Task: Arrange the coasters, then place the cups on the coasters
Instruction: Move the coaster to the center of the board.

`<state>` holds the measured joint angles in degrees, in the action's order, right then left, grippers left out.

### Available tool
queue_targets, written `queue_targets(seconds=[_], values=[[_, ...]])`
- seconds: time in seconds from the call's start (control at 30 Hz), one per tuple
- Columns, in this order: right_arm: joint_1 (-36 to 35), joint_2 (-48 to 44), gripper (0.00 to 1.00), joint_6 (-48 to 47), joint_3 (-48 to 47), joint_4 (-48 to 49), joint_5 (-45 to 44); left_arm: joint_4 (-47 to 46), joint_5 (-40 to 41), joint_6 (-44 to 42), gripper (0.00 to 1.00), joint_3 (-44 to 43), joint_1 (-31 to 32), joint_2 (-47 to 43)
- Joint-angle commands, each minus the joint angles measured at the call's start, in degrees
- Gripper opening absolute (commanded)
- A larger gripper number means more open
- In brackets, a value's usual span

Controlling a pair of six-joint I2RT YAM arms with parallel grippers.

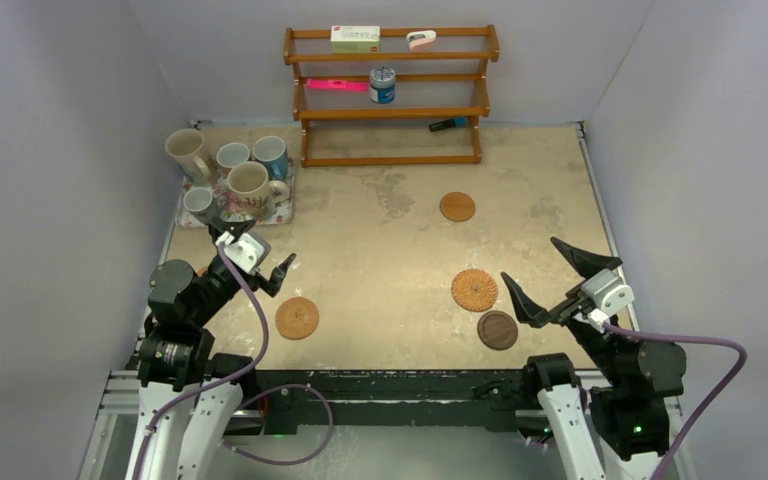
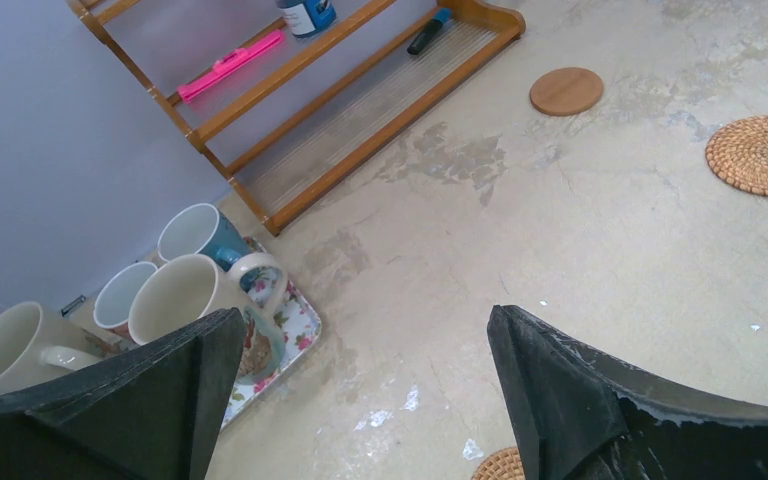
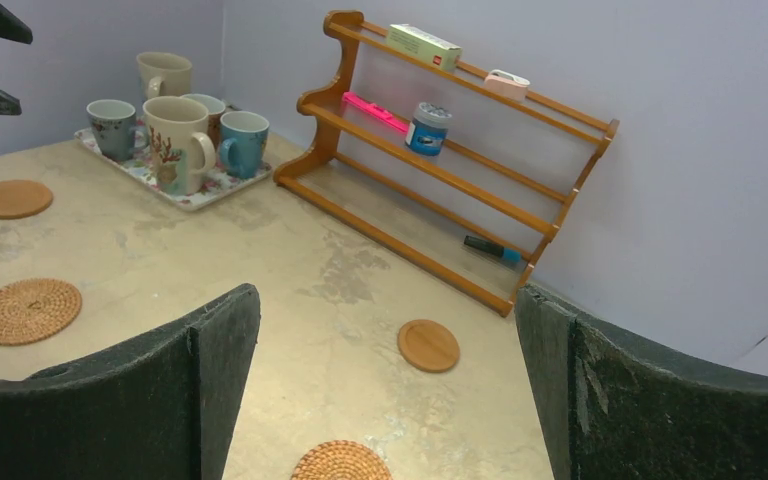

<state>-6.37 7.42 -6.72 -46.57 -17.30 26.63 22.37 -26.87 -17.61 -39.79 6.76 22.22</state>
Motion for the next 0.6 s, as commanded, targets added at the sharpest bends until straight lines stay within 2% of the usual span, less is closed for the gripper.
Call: queue_targets(seconds=[0.0,0.57], values=[[-0.31,-0.24,0.99,-0.17,-0.72,0.73,1.57,-0.15,-1.16,-0.76,0.99,0.07,-0.17,0.02],[-0.73,0.05,0.99,-3.57,-0.11,-0.08,5.1,-0.17,-1.34,-0.89,0.99,0.06,-0.17,0.39]])
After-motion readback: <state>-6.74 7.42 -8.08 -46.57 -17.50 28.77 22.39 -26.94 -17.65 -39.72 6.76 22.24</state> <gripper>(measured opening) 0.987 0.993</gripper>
